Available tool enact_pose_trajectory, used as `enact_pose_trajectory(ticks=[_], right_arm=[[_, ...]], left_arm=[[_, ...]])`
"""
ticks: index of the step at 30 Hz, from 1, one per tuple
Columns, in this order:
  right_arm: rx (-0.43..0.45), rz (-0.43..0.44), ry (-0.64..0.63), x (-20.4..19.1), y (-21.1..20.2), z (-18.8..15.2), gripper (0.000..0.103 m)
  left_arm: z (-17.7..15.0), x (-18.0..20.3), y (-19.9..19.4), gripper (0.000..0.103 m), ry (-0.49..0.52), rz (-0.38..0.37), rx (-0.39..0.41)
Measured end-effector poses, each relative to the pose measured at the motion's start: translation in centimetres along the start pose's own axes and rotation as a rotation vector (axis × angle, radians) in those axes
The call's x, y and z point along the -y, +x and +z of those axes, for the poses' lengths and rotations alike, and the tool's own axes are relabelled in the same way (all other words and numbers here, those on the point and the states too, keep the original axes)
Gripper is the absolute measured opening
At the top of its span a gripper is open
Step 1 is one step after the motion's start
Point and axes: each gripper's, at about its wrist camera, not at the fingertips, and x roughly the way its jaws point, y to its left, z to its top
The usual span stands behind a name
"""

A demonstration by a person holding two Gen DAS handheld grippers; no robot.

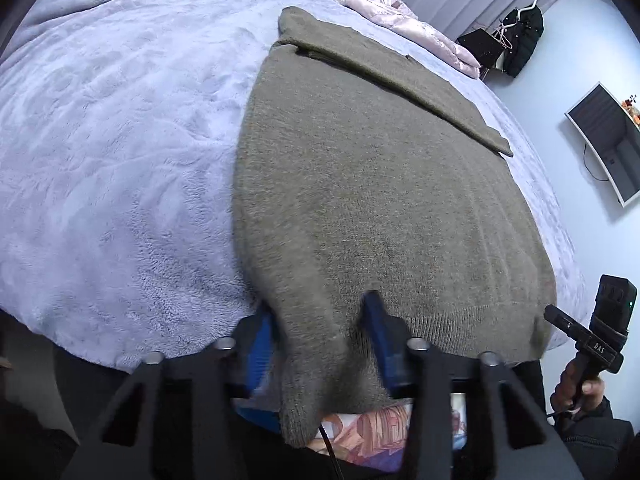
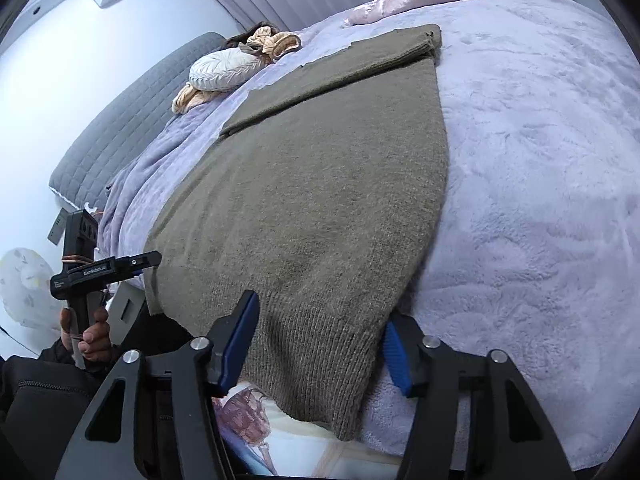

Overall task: Fold small clothes
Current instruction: 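Lift the hem with both grippers and fold it toward the collar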

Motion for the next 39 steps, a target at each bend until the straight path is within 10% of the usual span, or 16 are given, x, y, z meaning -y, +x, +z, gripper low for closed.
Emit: enact_pose_trajectory(ticks=[11, 12, 15, 39], right_arm=[[0.001, 0.024, 0.040, 0.7, 0.9, -0.3, 0.054], [0.001, 0.039, 0.058, 0.8, 0.8, -0.1, 0.050], [0.017, 0.066, 0.069, 0.6, 0.0, 0.5, 0.015], [0.285, 0.104, -0.026, -2.2, -5.7, 9.4, 0.012]], left_arm=[[-0.1, -0.9, 0.3, 0.034, -0.004, -0.021, 0.012], [0.0, -0.6, -0.1, 0.016, 0.002, -0.010, 0.016], [0.1, 0.5, -1.5, 0.014, 0.040, 0.008, 0.055], [9.4, 4.1, -6.0, 0.014, 0.087, -0.040, 0.275]])
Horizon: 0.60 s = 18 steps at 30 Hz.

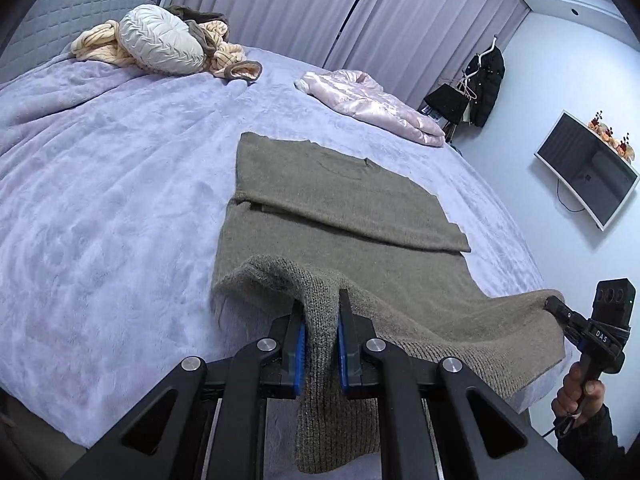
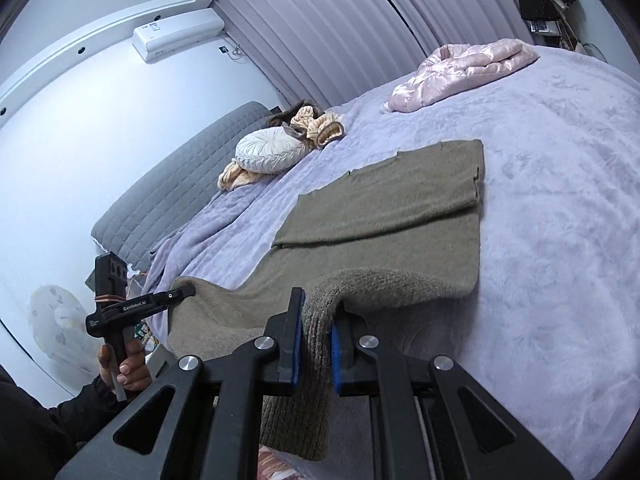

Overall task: Fold small clothes
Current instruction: 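Lift the hem with both grippers and fold it toward the collar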

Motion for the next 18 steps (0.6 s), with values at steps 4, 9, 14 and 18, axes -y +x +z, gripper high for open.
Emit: enact_pose_trajectory(ticks=[4, 9, 14, 18], right_arm=[[0.021, -0.043, 0.004, 0.2, 0.8, 2.0, 0.012], [0.031, -0.082, 0.021, 0.4, 2.3, 4.4, 0.012], [0.034, -0.110, 0.011, 0.4, 4.2, 7.1, 0.012], [0.023, -0.155, 0.011, 0.8, 5.8, 8.7, 0.012]], left_arm=[[1.8, -0.2, 1.0, 0.014, -0.031, 0.001, 0.006], [4.2, -0.6, 2.4, 0.014, -0.067, 0.003, 0.011], [6.3, -0.7, 4.0, 0.014, -0.080, 0.024, 0.006], [8.0, -0.8, 5.5, 0.014, -0.082, 0.043, -0.011]])
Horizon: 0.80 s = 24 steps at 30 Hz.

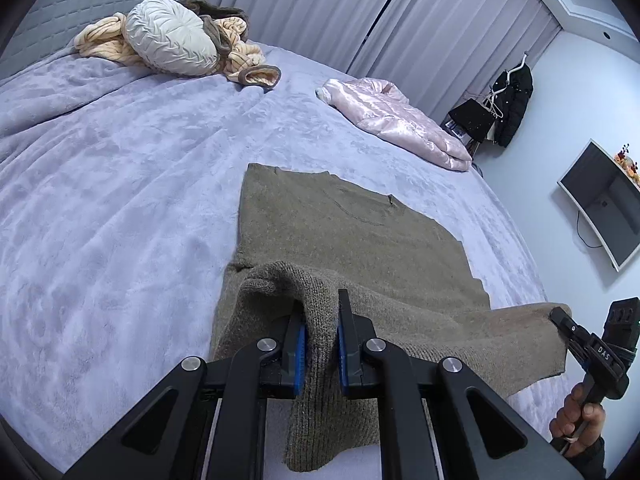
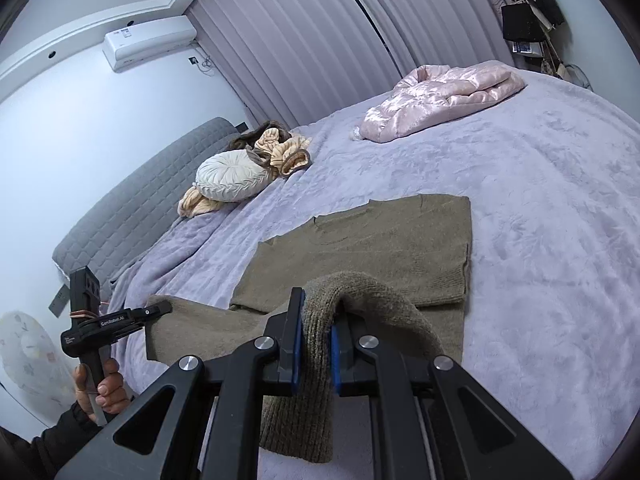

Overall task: Fold small clothes
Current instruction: 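Lift the hem with both grippers and fold it toward the collar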

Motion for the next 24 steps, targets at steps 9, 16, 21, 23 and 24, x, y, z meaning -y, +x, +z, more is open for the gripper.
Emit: enact_pose_trajectory(ticks=[9, 16, 21, 23, 24], right_arm=[[-0.033, -0.050, 0.021, 1.1, 3.7, 2.8, 0.012], [-0.052, -0.067, 0.029, 2.2, 5.8, 4.9, 0.012], [-0.060, -0.072, 0.045, 3.1, 7.7, 6.6, 0.012], [-0.064, -0.071, 0.056, 3.5, 8.7, 7.2, 0.012], [-0.066, -0.072, 0.060, 3.7, 9.1, 7.5, 0.012]], left_arm=[[3.2, 0.1, 3.0, 0.014, -0.013, 0.023, -0.029], [5.6, 0.0, 5.3, 0.014, -0.034, 0.026, -0.042], [7.4, -0.1, 7.3, 0.014, -0.052, 0.032, -0.053], [8.0, -0.1, 8.0, 0.014, -0.058, 0.032, -0.055], [8.4, -0.2, 8.4, 0.014, -0.062, 0.032, -0.054]])
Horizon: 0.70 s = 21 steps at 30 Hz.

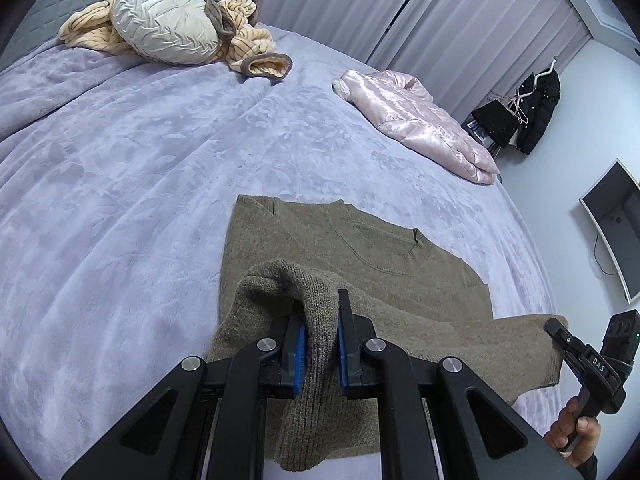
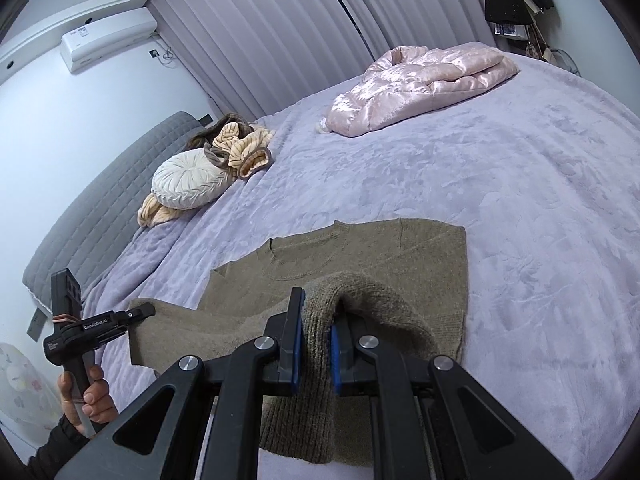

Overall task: Fold small clothes
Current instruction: 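Lift the hem with both grippers and fold it toward the collar, then lower the hem onto the sweater and open both grippers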

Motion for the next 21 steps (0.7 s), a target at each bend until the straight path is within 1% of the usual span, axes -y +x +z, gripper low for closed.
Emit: enact_pose_trajectory(ticks=[5, 10, 14, 21], right_arm=[[-0.014, -0.011, 0.011, 0.8, 2.5, 1.4, 0.012], [-0.057, -0.052, 0.051, 2.9, 6.2, 2.2, 0.012], [-0.090, -0.083, 0.088, 4.6, 8.7, 2.0, 0.012], [-0.125, -0.106, 0.123, 6.6, 11.2, 1.3, 0.012]], left_arm=[[1.7, -0.4, 2.2, 0.014, -0.028, 0.000, -0.007], [2.5, -0.7, 6.3, 0.014, -0.040, 0.034, -0.060], [2.6, -1.6, 9.1, 0.014, -0.061, 0.053, -0.093], [1.9, -3.5, 11.7, 0.014, -0.093, 0.052, -0.131]])
